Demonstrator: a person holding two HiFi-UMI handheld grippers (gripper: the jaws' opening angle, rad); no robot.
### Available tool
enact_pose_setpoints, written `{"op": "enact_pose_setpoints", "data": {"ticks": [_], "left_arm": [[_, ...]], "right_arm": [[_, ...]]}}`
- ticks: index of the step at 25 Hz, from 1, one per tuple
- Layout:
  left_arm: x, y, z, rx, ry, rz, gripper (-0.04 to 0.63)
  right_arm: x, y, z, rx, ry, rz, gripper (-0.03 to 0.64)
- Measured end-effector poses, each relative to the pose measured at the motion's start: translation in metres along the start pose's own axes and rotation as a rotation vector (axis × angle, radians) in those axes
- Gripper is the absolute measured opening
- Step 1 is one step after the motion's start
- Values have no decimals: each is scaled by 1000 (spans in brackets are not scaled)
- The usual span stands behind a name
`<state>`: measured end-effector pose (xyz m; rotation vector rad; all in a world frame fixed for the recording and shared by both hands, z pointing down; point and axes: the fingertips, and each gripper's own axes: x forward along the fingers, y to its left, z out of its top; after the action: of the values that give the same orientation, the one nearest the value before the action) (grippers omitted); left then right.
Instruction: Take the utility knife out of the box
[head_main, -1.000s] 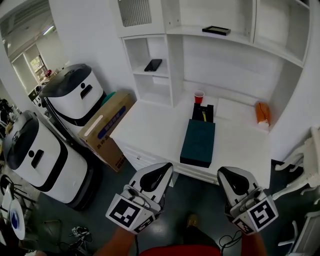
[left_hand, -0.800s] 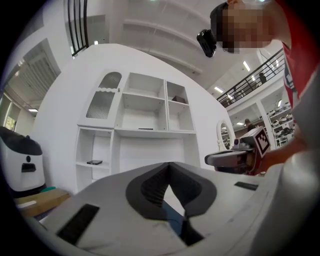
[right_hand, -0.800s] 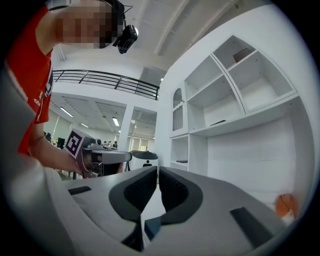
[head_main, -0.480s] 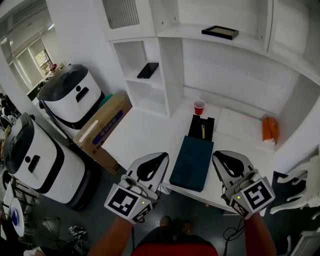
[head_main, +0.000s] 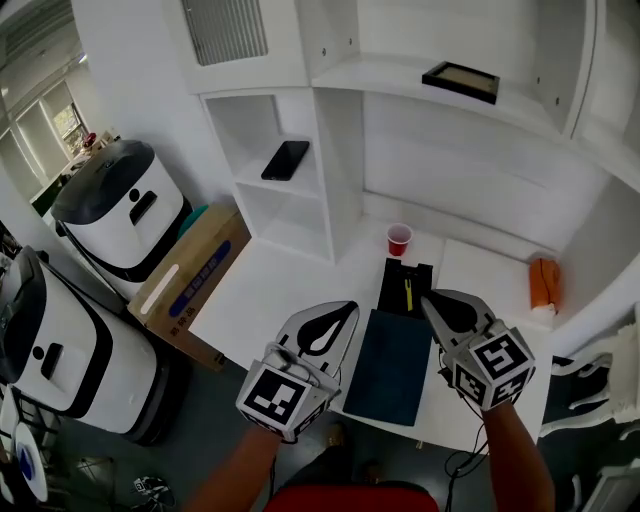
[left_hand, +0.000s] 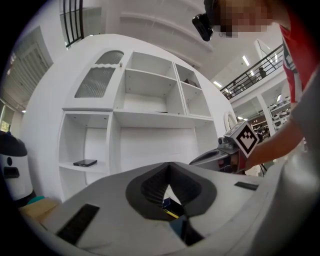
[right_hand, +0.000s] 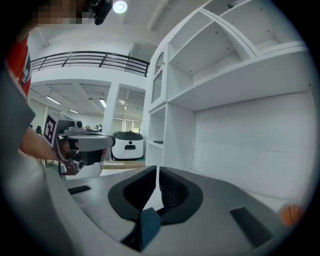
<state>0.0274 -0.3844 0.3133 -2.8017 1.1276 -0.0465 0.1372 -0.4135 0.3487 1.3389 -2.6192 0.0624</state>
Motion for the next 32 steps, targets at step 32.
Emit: {"op": "enact_pose_setpoints", "data": {"ticks": [32], "left_arm": [[83, 55, -66, -93, 63, -150, 38]], "right_arm": [[163, -111, -227, 290, 1033, -171, 133]]}}
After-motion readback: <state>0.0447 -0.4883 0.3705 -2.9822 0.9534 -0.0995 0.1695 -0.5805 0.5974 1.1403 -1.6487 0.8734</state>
